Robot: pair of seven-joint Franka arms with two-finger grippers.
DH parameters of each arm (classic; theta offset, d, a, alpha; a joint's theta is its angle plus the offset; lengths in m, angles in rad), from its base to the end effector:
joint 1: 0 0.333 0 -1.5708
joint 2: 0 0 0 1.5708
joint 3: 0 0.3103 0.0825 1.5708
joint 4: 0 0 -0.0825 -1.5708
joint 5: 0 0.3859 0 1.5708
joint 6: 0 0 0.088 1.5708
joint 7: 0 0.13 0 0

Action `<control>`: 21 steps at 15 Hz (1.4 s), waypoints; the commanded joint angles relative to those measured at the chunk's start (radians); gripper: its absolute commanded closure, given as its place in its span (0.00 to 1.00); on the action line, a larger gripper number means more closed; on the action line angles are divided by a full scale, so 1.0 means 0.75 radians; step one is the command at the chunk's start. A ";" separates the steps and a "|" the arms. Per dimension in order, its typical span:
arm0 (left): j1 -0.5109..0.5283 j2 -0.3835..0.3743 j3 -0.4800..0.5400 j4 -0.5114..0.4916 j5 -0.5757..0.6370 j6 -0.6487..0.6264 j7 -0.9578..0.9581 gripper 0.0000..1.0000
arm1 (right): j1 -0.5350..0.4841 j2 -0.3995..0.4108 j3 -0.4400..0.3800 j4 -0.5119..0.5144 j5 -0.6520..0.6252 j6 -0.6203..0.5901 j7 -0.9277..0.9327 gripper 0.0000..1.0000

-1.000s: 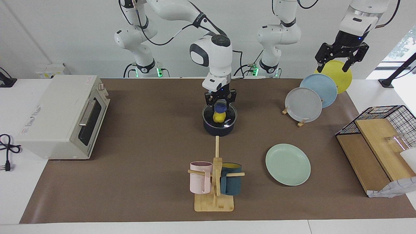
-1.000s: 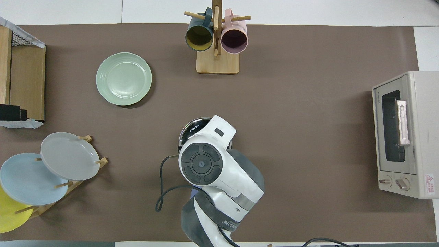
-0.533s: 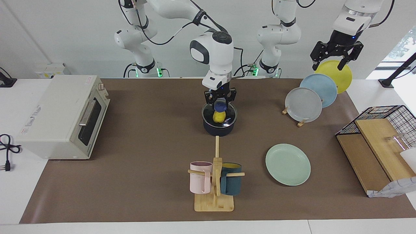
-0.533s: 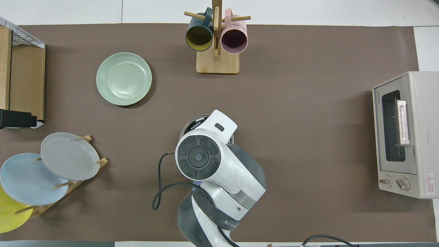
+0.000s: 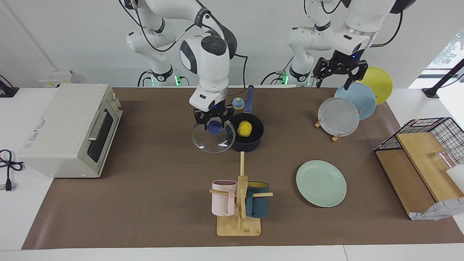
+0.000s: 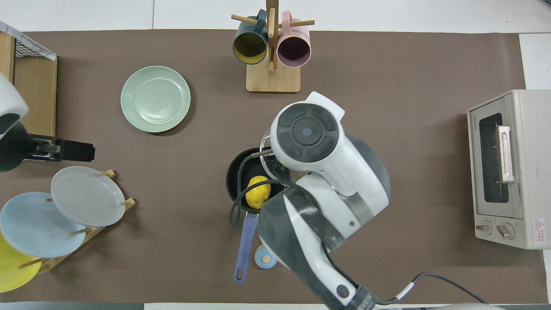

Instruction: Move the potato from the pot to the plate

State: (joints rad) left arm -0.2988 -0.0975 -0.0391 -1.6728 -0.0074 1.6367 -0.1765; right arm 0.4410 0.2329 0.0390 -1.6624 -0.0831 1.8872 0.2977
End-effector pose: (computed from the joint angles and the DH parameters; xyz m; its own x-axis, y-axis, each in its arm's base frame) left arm 0.5032 -0.1788 0.6062 0.9854 -0.1597 0.0597 -0.1608 -0.9869 0.0143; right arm 0.5641 0.2828 0.4407 0.9784 0.2064 0.0121 0.2051 -0.9763 0.0692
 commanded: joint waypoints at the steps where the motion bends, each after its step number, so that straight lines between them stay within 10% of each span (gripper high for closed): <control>1: -0.109 0.036 0.017 -0.054 -0.059 0.084 -0.116 0.00 | -0.135 -0.114 0.013 -0.200 0.015 0.030 -0.204 1.00; 10: -0.409 0.224 0.017 -0.326 -0.119 0.501 -0.419 0.00 | -0.534 -0.216 0.015 -0.683 0.033 0.565 -0.605 1.00; 18: -0.516 0.347 0.017 -0.416 -0.123 0.691 -0.450 0.00 | -0.611 -0.202 0.015 -0.786 0.113 0.687 -0.628 1.00; 20: -0.516 0.367 0.017 -0.416 -0.123 0.716 -0.446 0.00 | -0.606 -0.198 0.015 -0.786 0.117 0.705 -0.630 0.85; 21: -0.520 0.402 0.017 -0.418 -0.123 0.740 -0.452 0.00 | -0.608 -0.194 0.013 -0.786 0.117 0.701 -0.634 0.50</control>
State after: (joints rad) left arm -0.6734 0.1826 -0.0409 -1.9640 -0.0823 2.1418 -0.5165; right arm -0.0018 0.1023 0.0377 -2.2295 -0.0191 2.3857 -0.1495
